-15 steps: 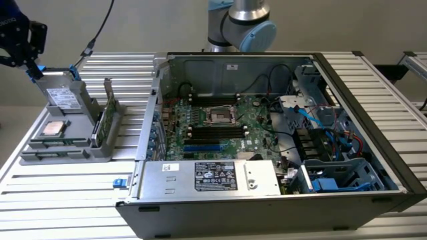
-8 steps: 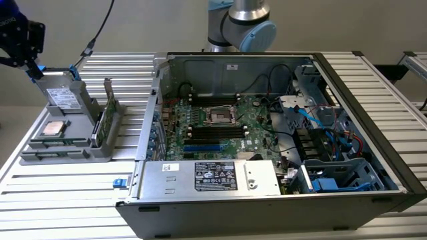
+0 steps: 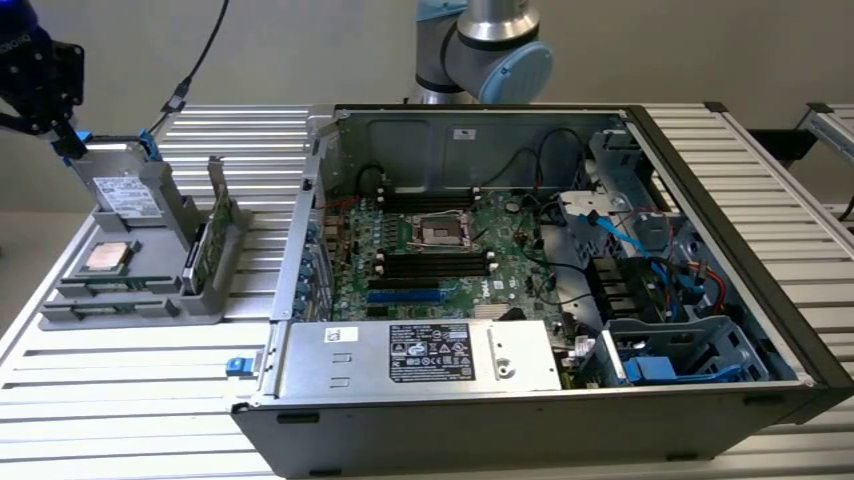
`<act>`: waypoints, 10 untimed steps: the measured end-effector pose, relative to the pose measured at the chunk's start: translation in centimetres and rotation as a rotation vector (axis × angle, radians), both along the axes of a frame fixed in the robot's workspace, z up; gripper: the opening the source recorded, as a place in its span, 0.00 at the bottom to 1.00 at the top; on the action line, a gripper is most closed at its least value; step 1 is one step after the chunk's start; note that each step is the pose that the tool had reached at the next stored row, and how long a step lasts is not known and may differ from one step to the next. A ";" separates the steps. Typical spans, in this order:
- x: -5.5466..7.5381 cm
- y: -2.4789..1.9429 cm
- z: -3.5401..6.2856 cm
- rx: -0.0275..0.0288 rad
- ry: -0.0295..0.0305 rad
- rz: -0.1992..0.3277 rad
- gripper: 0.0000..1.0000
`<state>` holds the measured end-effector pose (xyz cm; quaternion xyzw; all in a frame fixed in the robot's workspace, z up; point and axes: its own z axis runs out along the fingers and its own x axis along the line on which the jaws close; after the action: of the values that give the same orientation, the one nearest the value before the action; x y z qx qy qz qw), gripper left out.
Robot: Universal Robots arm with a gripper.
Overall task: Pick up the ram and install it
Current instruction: 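Pick up the ram and move it above insertion slot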
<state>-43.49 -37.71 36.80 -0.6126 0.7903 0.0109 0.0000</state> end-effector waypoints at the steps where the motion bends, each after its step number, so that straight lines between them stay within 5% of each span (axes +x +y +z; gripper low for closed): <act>1: 0.0 0.00 -0.01 0.0000 0.0000 0.019 0.10; 10: 0.0 0.00 -0.05 0.0000 -0.0001 0.182 0.10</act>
<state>-43.50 -37.70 36.75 -0.6820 0.7313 0.0108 -0.0009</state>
